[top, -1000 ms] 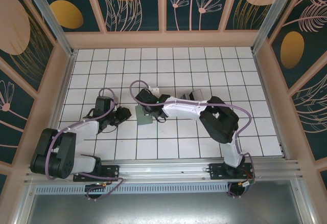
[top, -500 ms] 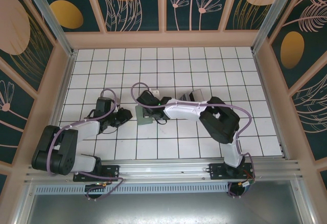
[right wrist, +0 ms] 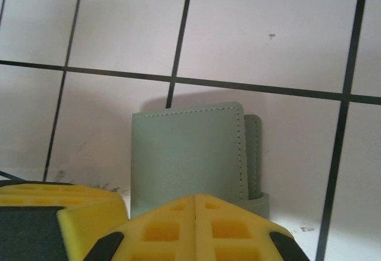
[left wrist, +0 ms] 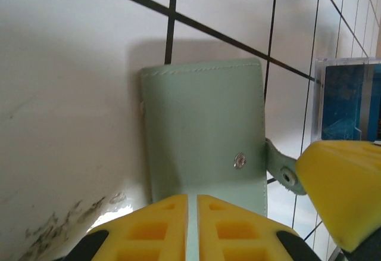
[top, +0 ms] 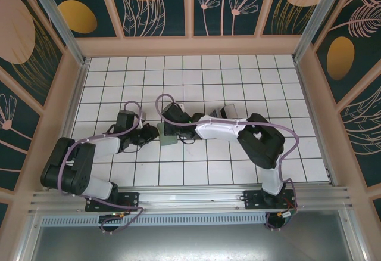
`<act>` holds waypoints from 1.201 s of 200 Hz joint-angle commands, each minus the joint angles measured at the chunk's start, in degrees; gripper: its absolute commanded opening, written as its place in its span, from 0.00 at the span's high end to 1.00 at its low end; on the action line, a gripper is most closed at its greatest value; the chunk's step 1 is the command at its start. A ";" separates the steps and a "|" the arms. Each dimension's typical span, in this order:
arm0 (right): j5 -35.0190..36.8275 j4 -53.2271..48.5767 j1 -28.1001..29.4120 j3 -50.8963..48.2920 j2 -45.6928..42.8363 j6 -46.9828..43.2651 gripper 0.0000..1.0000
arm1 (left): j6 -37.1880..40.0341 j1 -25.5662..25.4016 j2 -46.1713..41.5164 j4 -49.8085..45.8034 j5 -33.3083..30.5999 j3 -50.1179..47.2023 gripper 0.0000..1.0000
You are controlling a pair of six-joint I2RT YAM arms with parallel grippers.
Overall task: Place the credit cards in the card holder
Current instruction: Close the button on the card holder.
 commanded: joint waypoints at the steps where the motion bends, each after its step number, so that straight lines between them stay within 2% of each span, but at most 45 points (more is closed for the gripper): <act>1: -2.05 3.22 -0.59 -1.68 1.05 0.85 1.00 | -0.61 -0.40 1.99 1.12 1.29 0.54 0.88; 65: -4.44 5.81 -1.13 -2.05 2.65 2.34 1.00 | -4.02 -0.34 3.08 7.07 1.67 -3.32 0.87; 180: -5.40 9.14 -1.58 -2.82 4.09 2.80 1.00 | -4.24 -0.40 2.98 6.44 0.80 -3.71 0.89; 240: -9.02 10.62 -2.96 -3.58 3.56 1.93 1.00 | -4.22 -0.33 2.21 5.89 -0.32 -3.68 0.90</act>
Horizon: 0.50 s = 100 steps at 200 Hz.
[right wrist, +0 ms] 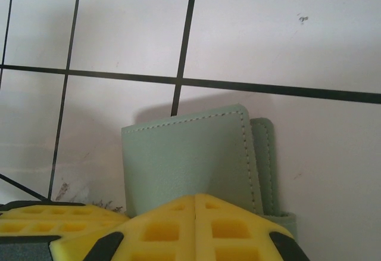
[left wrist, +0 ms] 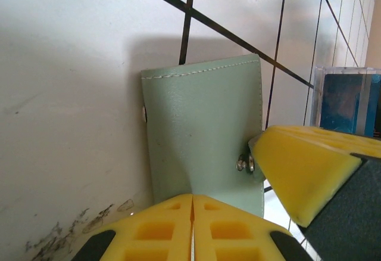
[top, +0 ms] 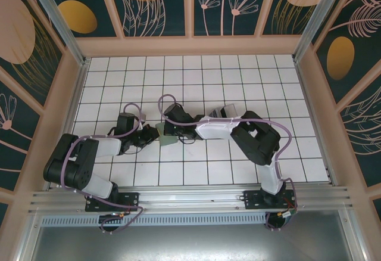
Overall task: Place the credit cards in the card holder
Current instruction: Close the button on the card holder.
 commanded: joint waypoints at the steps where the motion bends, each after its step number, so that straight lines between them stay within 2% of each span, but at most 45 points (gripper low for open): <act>1: -2.70 1.47 -0.66 -0.93 0.10 -0.15 1.00 | -0.30 -0.33 0.03 -1.03 -0.96 -0.86 0.90; 31: -5.20 2.11 -0.52 -1.04 0.89 1.05 1.00 | -0.80 -0.33 0.14 -0.36 -0.88 -1.31 0.90; 100: -5.47 2.96 -0.21 -1.70 1.89 1.26 1.00 | -1.12 -0.33 0.59 -0.29 -0.81 -0.84 0.90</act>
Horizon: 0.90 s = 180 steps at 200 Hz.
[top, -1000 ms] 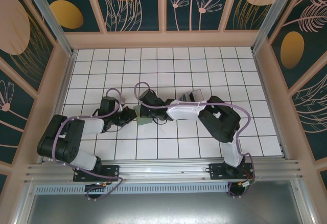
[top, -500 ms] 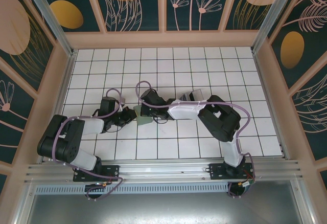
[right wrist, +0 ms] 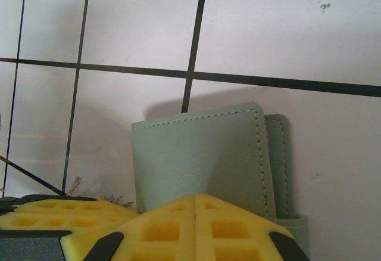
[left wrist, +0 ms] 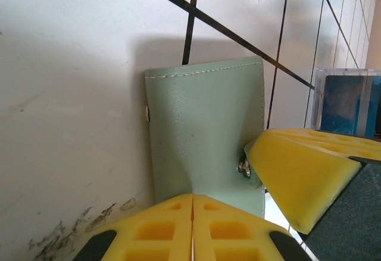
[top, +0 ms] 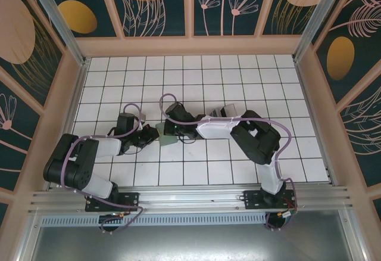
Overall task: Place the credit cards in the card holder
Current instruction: Close the button on the card holder.
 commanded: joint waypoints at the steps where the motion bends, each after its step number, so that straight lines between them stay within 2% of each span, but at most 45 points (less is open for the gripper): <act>1: -1.54 1.02 0.27 -1.11 1.58 0.55 1.00 | -0.69 -0.37 0.63 -0.42 -0.72 -0.70 0.90; 59: 2.01 -0.23 2.26 -4.07 1.31 -2.44 1.00 | -3.35 -0.33 0.67 1.09 -2.01 -1.62 0.92; 111: 6.83 4.25 3.86 -8.94 3.45 -5.63 1.00 | -6.56 -0.33 1.32 3.63 -1.34 -1.76 0.92; 132: 6.05 10.46 4.07 -14.41 1.74 -5.00 1.00 | -7.61 -0.33 0.94 3.79 -1.51 -1.67 0.91; 150: 5.07 15.43 4.37 -17.73 0.12 -8.19 1.00 | -8.33 -0.34 0.79 3.97 -2.23 -1.75 0.91; 170: 7.00 16.42 5.07 -18.52 0.71 -14.20 1.00 | -10.05 -0.33 1.12 4.88 -3.08 -2.14 0.91; 180: 5.05 18.70 4.54 -19.74 1.23 -16.45 1.00 | -11.35 -0.35 1.29 6.31 -3.09 -2.75 0.92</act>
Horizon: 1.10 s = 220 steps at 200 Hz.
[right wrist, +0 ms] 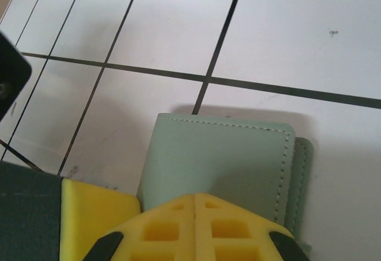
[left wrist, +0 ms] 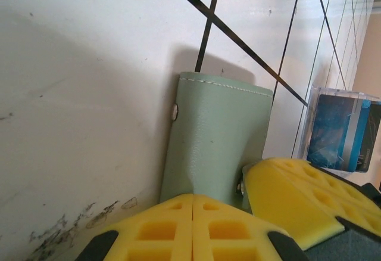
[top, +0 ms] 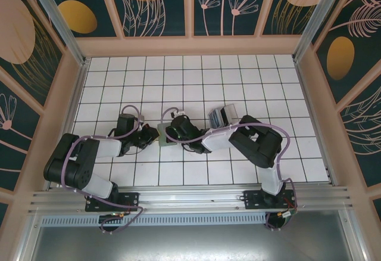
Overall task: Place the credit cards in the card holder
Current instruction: Close the button on the card holder.
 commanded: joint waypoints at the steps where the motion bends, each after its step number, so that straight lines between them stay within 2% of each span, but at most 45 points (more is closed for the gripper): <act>1: -3.09 -5.30 1.14 -4.92 3.21 -7.65 1.00 | -3.45 -0.27 0.96 3.25 -2.04 -1.51 0.92; 22: -3.62 -3.93 0.76 -5.11 4.46 -12.06 1.00 | -4.79 -0.20 0.91 4.12 -2.60 -2.25 0.92; 37: -0.42 -3.49 1.02 -5.13 5.19 -16.05 1.00 | -4.90 -0.20 0.53 3.80 -3.14 -2.23 0.92; 60: 4.48 5.57 0.95 -10.72 7.17 -26.29 1.00 | -4.81 -0.21 0.10 2.82 -3.96 -1.56 0.91; 73: 0.25 10.00 -1.07 -13.14 10.08 -29.71 1.00 | -4.72 -0.26 0.33 2.61 -3.97 -0.97 0.92; 96: -4.62 10.26 -4.59 -12.99 14.05 -29.44 1.00 | -4.80 -0.14 0.45 2.44 -3.54 0.30 0.91; 129: -5.04 8.39 -5.22 -12.29 6.55 -29.72 1.00 | -3.64 0.27 -3.02 -0.77 -5.23 2.30 0.86; 144: -5.03 5.54 -5.22 -10.69 1.09 -29.89 0.98 | -1.63 0.63 -5.31 -5.85 -6.85 4.91 0.72; 167: -5.01 2.45 -5.35 -7.47 -5.82 -29.90 0.78 | 1.80 1.11 -10.21 -13.73 -10.34 9.44 0.57; 187: -4.25 -2.13 -5.82 -4.41 -11.78 -29.36 0.75 | 5.26 1.49 -15.02 -20.46 -16.39 13.56 0.38; 203: -3.43 -2.35 -6.33 -4.92 -17.54 -29.11 0.70 | 9.58 1.48 -17.38 -26.06 -20.55 17.30 0.29; 210: -2.74 -2.24 -6.43 -5.37 -20.33 -29.40 0.66 | 11.38 1.51 -18.12 -27.98 -22.37 18.69 0.16; 216: -1.90 -2.44 -6.44 -5.74 -22.86 -30.06 0.58 | 12.64 1.49 -18.97 -29.27 -23.79 19.64 0.04; 220: -1.00 -2.66 -6.38 -5.97 -24.54 -30.76 0.55 | 13.22 1.55 -19.55 -30.11 -24.44 20.24 0.02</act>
